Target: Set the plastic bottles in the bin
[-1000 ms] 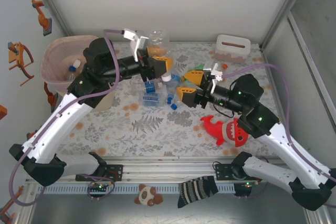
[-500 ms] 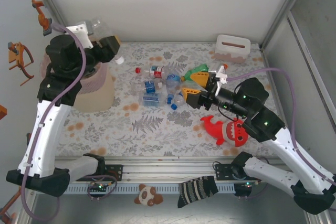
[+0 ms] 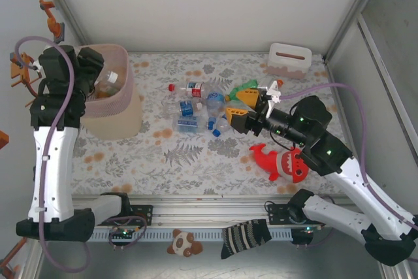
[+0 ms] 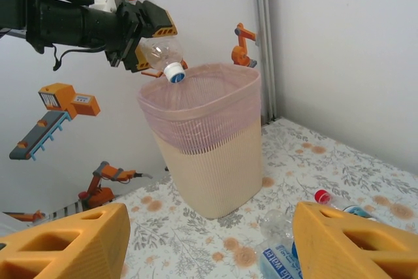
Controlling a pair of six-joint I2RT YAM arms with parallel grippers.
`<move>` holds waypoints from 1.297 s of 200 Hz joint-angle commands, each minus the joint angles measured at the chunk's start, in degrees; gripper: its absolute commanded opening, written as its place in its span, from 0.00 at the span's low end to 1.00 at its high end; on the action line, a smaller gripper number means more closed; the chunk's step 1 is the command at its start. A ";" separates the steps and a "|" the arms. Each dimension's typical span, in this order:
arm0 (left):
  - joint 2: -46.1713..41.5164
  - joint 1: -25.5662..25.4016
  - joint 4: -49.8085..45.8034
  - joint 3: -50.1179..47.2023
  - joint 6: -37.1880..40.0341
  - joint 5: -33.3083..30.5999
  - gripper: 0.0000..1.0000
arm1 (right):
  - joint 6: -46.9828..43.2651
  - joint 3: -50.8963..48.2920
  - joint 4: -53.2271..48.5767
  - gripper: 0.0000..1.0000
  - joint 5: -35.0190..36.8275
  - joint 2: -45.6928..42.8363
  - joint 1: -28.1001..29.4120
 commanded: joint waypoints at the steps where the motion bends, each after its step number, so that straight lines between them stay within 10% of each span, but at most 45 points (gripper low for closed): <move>1: 2.71 4.39 -5.28 1.11 -11.26 4.40 0.42 | -0.01 0.48 -0.38 0.66 1.20 -0.64 0.24; 107: 16.19 11.61 -1.52 -0.78 -30.52 16.66 0.43 | -0.23 0.00 -1.94 0.65 3.84 -2.86 0.22; 259: 34.91 11.42 4.20 -4.97 -34.56 23.61 0.52 | -0.10 -0.78 -3.46 0.65 5.67 -4.31 0.20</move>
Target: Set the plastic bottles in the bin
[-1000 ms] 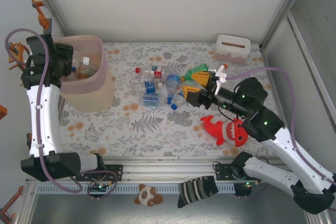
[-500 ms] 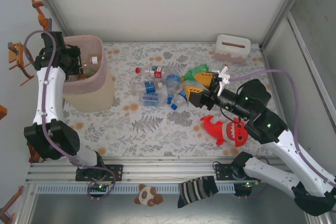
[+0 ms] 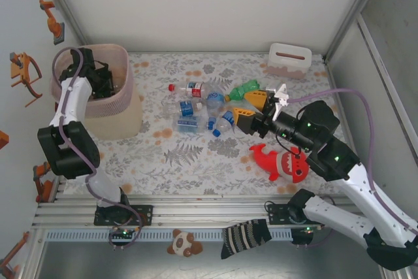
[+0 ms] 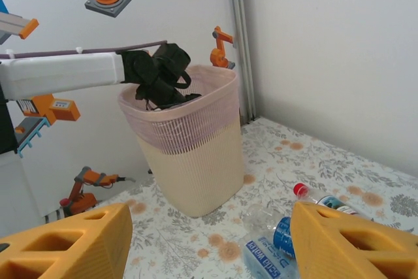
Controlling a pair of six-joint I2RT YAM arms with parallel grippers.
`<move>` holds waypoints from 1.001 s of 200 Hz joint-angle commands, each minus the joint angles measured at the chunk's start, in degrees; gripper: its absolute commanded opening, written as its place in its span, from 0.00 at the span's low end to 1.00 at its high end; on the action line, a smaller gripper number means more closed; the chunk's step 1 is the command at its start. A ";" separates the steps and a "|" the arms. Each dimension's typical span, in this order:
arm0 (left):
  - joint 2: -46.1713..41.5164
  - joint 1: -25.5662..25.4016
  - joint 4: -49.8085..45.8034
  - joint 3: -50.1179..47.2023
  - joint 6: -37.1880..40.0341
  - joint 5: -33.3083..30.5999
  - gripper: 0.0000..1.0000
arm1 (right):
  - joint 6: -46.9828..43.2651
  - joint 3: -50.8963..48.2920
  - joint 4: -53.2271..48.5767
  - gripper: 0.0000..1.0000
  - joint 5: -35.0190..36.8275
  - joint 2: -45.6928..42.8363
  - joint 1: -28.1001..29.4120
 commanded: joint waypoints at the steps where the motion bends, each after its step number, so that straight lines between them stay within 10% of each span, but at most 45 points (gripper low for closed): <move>1: 2.59 0.12 1.36 -0.31 -0.27 2.12 0.52 | -0.08 -0.30 -0.28 0.65 1.18 -0.79 0.18; 82: 11.77 -2.47 1.61 4.27 2.47 6.25 0.59 | 0.20 -0.12 -1.00 0.64 1.67 -1.62 0.24; 200: -0.32 -1.21 1.46 2.91 3.73 4.66 0.87 | 0.37 0.33 -1.16 0.64 1.93 -1.33 0.24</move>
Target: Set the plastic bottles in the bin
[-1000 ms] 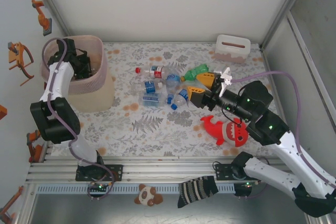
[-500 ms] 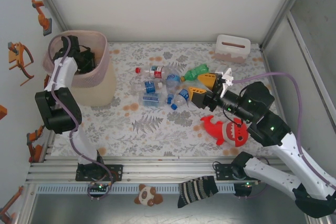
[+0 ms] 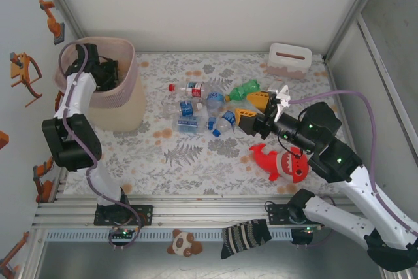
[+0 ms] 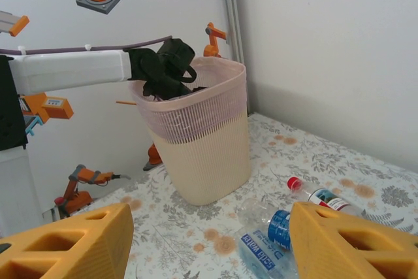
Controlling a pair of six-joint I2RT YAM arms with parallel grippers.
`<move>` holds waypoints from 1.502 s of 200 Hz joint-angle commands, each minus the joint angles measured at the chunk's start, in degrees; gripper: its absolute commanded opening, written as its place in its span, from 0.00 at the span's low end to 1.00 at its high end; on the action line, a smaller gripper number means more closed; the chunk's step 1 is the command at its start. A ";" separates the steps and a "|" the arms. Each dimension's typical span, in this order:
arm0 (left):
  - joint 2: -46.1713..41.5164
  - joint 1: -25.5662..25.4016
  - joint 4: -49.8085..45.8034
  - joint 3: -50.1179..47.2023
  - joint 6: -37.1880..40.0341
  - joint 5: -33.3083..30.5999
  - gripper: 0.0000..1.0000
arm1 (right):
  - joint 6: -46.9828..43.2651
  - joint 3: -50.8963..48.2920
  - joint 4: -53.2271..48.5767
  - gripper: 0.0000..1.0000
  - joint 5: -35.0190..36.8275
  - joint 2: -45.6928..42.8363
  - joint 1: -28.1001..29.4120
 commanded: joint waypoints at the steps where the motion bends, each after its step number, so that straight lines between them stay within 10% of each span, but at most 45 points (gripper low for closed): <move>1: -4.08 0.54 -2.31 -0.73 1.31 0.75 0.87 | 0.36 0.35 0.64 0.64 0.60 -0.36 0.24; 157: -22.26 2.33 -5.42 -3.21 7.14 4.74 0.91 | 4.62 3.11 -6.06 0.62 9.60 6.13 0.24; 218: -29.17 2.39 6.17 -8.05 17.32 8.71 0.88 | 21.46 5.43 -16.38 0.61 24.55 13.90 0.19; 300: -35.45 2.40 17.07 -13.56 30.45 19.94 0.85 | 41.26 2.63 -18.28 0.58 25.08 26.57 0.41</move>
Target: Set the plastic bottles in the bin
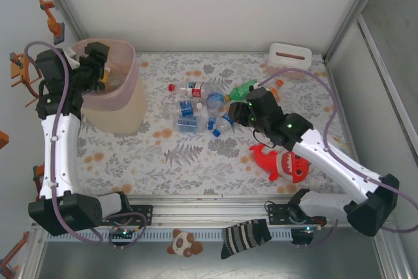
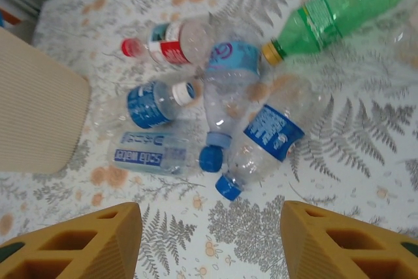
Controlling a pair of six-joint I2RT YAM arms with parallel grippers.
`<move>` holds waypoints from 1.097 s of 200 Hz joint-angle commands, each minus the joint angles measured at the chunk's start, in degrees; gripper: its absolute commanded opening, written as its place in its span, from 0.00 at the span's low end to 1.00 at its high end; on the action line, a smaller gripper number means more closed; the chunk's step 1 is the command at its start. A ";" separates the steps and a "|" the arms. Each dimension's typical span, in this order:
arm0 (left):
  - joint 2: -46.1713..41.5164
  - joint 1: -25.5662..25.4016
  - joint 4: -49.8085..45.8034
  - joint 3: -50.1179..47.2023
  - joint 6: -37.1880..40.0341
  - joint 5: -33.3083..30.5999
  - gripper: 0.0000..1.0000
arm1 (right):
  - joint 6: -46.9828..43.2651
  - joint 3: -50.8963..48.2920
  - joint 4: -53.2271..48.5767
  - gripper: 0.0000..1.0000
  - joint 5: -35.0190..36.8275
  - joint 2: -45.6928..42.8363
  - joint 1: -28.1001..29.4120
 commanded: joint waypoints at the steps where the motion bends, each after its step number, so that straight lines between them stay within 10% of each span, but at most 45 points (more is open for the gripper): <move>1: -1.98 0.36 4.24 -1.27 7.01 5.59 0.85 | 7.85 -1.17 0.81 0.58 0.90 2.23 0.41; 84: -7.67 0.29 7.54 -7.10 13.68 16.11 0.83 | 17.22 -6.35 12.05 0.68 0.83 13.21 0.11; 219: -12.64 0.10 4.16 -7.81 19.13 15.90 0.83 | 19.70 -4.41 24.08 0.74 -6.20 30.61 -8.21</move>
